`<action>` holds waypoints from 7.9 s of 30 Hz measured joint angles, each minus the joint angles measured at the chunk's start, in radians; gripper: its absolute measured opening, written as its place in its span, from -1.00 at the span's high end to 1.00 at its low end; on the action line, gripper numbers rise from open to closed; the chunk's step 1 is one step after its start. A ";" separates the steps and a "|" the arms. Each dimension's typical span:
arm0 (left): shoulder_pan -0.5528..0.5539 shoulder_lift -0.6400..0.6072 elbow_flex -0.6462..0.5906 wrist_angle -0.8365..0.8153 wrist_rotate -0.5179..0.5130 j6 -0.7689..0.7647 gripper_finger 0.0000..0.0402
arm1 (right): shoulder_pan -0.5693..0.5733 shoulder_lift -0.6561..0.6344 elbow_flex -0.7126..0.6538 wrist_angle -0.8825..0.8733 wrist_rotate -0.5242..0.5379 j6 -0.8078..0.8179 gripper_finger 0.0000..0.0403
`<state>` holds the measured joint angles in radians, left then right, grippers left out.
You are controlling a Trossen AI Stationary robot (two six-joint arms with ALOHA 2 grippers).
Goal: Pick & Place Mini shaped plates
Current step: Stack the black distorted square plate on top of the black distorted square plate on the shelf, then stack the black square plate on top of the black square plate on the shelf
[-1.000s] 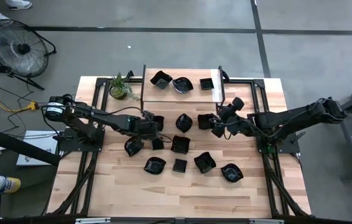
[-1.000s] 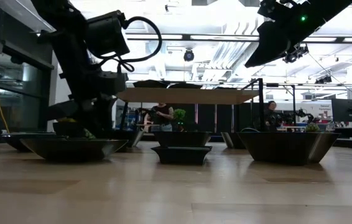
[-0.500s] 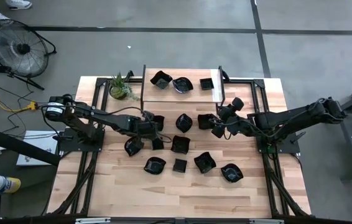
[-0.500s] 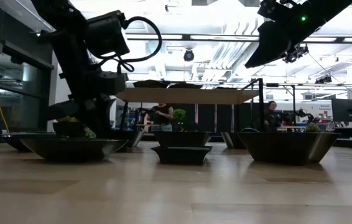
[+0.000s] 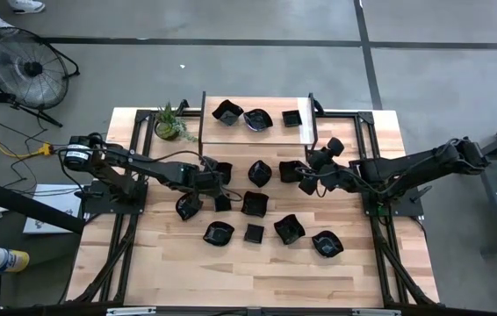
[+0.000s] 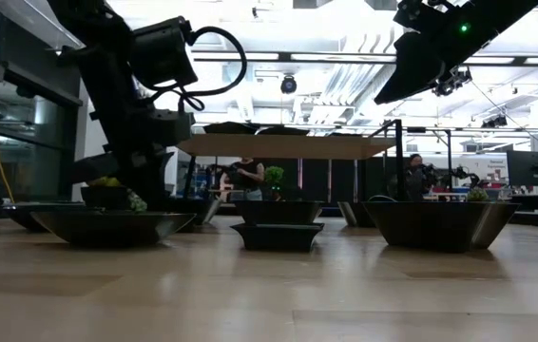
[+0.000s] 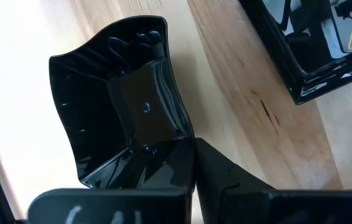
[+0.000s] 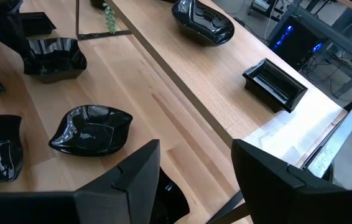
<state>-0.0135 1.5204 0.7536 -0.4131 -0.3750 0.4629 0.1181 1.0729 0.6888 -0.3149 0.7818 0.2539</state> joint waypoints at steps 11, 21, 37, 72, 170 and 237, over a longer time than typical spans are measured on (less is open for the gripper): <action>-0.035 -0.007 0.104 -0.137 0.015 0.001 1.00 | 0.000 0.000 0.000 -0.001 0.000 0.008 0.03; -0.136 -0.010 0.297 -0.371 -0.047 0.004 1.00 | 0.000 0.000 0.000 -0.002 -0.007 0.008 0.03; -0.154 -0.295 0.359 -0.417 -0.114 0.272 1.00 | 0.000 0.000 0.000 -0.002 -0.015 0.000 0.03; 0.619 -0.170 0.531 -0.280 0.351 1.073 1.00 | 0.000 0.000 0.000 -0.003 -0.007 -0.038 0.03; 0.692 0.063 0.821 -0.614 0.452 0.954 0.98 | -0.001 0.000 0.000 -0.002 -0.007 -0.030 0.03; 0.693 0.080 0.819 -0.612 0.382 0.945 0.57 | -0.001 0.000 0.000 -0.005 -0.008 -0.028 0.03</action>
<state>0.6792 1.6000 1.5726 -1.0247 0.0069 1.4078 0.1173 1.0733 0.6891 -0.3195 0.7738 0.2256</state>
